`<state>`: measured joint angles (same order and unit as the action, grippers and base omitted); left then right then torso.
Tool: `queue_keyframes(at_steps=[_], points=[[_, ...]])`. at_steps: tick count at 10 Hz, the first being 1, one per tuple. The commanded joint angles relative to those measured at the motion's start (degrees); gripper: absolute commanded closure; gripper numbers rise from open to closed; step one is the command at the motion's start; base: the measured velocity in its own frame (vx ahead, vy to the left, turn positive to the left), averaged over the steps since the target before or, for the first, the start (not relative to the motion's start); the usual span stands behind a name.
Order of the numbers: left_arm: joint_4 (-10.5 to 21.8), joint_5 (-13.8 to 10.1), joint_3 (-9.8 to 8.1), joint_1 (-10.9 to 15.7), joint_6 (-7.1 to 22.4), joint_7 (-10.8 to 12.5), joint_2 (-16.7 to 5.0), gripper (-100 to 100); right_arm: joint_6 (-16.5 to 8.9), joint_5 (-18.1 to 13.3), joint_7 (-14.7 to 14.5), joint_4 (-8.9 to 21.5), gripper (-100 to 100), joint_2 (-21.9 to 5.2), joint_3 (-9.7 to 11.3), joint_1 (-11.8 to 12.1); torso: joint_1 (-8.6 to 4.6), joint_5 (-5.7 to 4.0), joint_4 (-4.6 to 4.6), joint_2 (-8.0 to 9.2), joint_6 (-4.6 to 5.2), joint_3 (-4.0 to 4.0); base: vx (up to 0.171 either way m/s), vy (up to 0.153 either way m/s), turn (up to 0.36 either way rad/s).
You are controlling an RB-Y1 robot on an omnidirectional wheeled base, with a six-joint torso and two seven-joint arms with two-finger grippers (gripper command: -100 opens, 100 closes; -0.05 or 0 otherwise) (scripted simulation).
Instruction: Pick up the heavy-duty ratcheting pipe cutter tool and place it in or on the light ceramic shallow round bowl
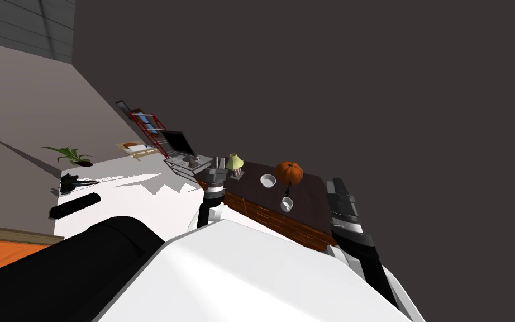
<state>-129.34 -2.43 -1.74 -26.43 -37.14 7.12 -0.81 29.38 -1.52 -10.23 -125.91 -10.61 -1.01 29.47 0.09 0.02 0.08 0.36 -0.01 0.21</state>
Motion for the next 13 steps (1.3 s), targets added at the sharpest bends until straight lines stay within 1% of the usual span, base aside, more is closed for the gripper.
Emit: queue_keyframes(at_steps=[1, 4, 5, 7, 8, 10, 11, 13], points=[[0.0, 0.0, 0.0, 0.0, 0.0, 0.0, 0.0, 0, -1.4, -0.4, -0.2, 2.2, -100, -2.8, 0.0, 0.4, 0.0, 0.0, 0.0, 0.0, 0.0, 0.0, -0.115, 0.025, 0.145], [0.0, 0.0, 0.0, 0.0, 0.0, 0.0, 0.0, 0, -4.3, -1.5, -0.8, 7.2, -100, -8.2, 0.3, 0.5, -0.03, -0.01, 0.03, 0.13, 0.01, 0.08, -0.121, 0.028, 0.156], [0.0, 0.0, 0.0, 0.0, 0.0, 0.0, 0.0, 0, -4.3, -1.5, -0.8, 7.4, -100, -8.2, 0.3, 0.5, -0.03, 0.0, 0.02, 0.08, 0.0, 0.05, -0.068, 0.02, 0.037], [0.0, 0.0, 0.0, 0.0, 0.0, 0.0, 0.0, 0, -6.4, -2.3, -1.2, 11.3, -100, -12.0, 0.5, 0.7, -0.07, -0.02, -0.02, -0.11, 0.01, -0.06, -0.067, 0.032, 0.144], [0.0, 0.0, 0.0, 0.0, 0.0, 0.0, 0.0, 0, -6.4, -2.3, -1.2, 11.4, -100, -12.0, 0.5, 0.7, -0.02, 0.0, -0.01, -0.07, 0.02, -0.04, -0.063, 0.028, 0.045], [0.0, 0.0, 0.0, 0.0, 0.0, 0.0, 0.0, 0, -8.6, -3.2, -1.5, 15.1, -100, -15.7, 0.9, 0.8, -0.04, -0.01, -0.02, -0.13, 0.02, -0.07, -0.063, 0.039, 0.166], [0.0, 0.0, 0.0, 0.0, 0.0, 0.0, 0.0, 0, -8.6, -3.2, -1.5, 15.5, -100, -15.7, 0.9, 0.8, -0.02, 0.0, -0.02, -0.1, 0.01, -0.05, -0.054, 0.031, 0.047], [0.0, 0.0, 0.0, 0.0, 0.0, 0.0, 0.0, 0, -10.9, -4.2, -1.9, 19.9, -100, -19.4, 1.4, 1.0, -0.04, -0.01, -0.03, -0.18, 0.02, -0.1, -0.041, 0.043, 0.177]])
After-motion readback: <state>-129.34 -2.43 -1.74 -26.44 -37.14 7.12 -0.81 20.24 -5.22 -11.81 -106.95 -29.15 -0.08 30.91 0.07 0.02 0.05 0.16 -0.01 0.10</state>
